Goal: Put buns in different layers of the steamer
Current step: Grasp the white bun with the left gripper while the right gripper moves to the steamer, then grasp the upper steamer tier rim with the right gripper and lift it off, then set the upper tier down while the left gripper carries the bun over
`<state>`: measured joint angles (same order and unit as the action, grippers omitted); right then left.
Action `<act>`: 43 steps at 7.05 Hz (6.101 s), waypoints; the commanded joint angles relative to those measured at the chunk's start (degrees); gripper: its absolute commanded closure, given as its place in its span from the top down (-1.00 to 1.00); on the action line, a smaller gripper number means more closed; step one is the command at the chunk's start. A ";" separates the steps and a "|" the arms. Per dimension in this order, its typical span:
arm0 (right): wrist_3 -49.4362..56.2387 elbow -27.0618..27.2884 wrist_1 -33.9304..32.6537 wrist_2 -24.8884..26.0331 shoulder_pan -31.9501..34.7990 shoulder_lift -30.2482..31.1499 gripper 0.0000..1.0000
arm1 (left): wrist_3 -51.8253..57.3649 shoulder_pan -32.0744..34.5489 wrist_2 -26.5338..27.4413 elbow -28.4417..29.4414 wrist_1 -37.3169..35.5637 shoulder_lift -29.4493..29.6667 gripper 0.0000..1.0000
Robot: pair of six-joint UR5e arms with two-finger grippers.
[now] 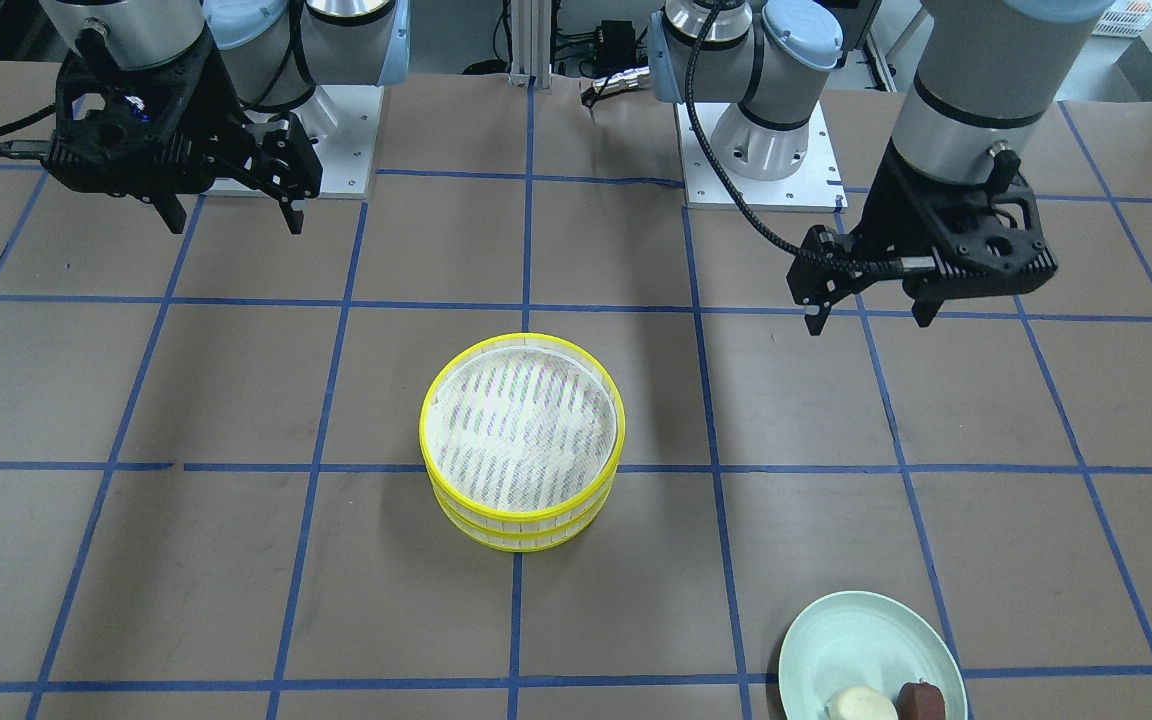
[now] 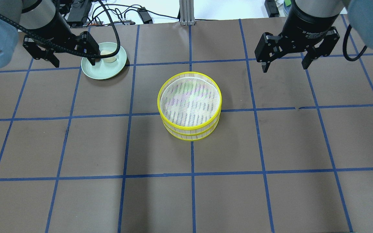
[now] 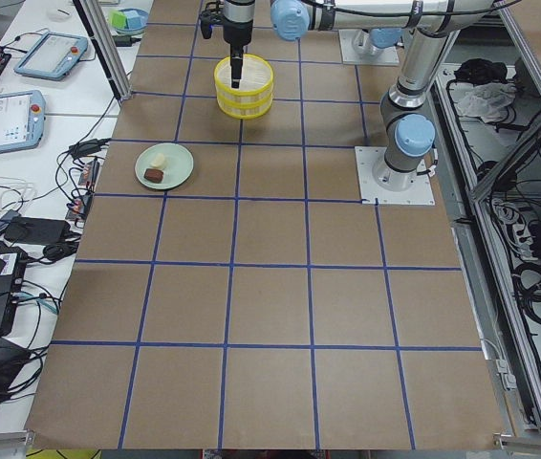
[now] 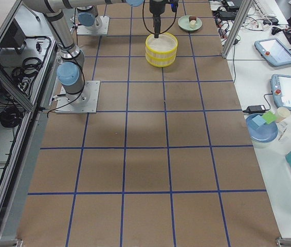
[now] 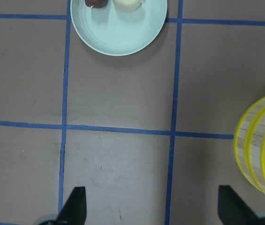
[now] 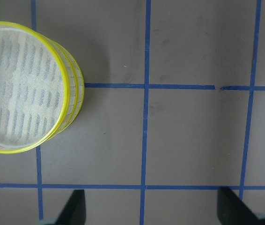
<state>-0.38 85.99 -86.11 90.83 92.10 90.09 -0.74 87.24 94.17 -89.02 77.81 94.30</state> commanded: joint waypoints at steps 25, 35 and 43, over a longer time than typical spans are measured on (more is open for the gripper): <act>-15.27 8.58 -26.65 0.57 11.35 -21.89 -1.00 | -18.24 -7.87 -14.01 10.36 -40.37 40.26 0.95; 8.07 5.33 -0.29 1.72 -9.80 1.31 -1.00 | -19.18 -4.46 -18.40 9.13 -31.58 30.07 -1.00; 10.84 6.20 0.07 1.72 -10.19 1.49 -1.00 | -32.90 15.06 -18.58 -3.07 -28.87 22.95 -1.00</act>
<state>10.45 92.18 -86.06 92.53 81.91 91.52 -32.32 101.34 75.52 -89.89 47.21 117.87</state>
